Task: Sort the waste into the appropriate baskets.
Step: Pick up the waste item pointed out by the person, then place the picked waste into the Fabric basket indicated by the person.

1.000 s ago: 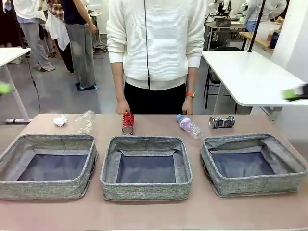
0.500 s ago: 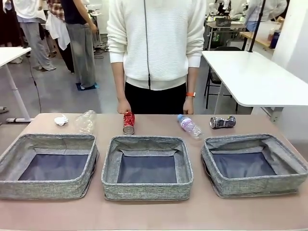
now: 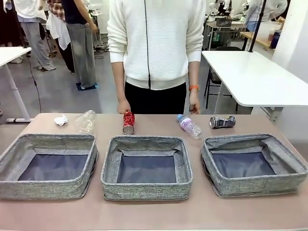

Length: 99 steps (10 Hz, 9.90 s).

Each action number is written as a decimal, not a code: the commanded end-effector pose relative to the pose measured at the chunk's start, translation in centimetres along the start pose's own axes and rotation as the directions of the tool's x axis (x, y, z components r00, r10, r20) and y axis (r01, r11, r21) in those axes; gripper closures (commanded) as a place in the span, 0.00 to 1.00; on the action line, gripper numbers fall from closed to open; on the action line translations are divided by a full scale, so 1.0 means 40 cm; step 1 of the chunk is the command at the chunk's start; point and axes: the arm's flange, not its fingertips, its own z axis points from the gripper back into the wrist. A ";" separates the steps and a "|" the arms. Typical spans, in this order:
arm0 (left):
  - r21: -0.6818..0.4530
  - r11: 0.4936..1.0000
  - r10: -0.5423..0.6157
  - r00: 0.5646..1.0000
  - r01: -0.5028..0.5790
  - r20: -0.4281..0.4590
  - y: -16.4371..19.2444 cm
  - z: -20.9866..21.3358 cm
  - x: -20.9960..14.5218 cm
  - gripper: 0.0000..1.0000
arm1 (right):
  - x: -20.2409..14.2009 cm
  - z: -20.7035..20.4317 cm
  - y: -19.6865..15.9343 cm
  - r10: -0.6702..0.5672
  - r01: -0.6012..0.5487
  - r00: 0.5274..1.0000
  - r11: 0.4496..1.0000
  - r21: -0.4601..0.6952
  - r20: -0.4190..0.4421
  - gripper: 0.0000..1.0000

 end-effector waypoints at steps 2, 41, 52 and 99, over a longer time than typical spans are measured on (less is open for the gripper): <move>-0.003 1.000 -0.018 1.000 0.018 0.009 0.009 0.010 -0.019 0.00 | 0.001 0.004 0.003 0.022 -0.022 1.000 1.000 -0.002 0.016 0.00; -0.003 1.000 -0.018 1.000 0.018 0.009 0.009 0.010 -0.019 0.00 | 0.156 -1.242 -0.255 0.643 -0.863 -0.076 0.341 0.373 -0.762 0.00; -0.003 1.000 -0.018 1.000 0.018 0.009 0.009 0.010 -0.019 0.00 | 0.167 -1.225 -0.229 0.633 -0.849 -0.092 0.354 0.393 -0.769 1.00; -0.003 1.000 -0.018 1.000 0.018 0.009 0.009 0.010 -0.019 0.00 | -0.288 -1.237 1.294 -0.098 -0.202 0.950 0.533 -0.821 -0.298 0.62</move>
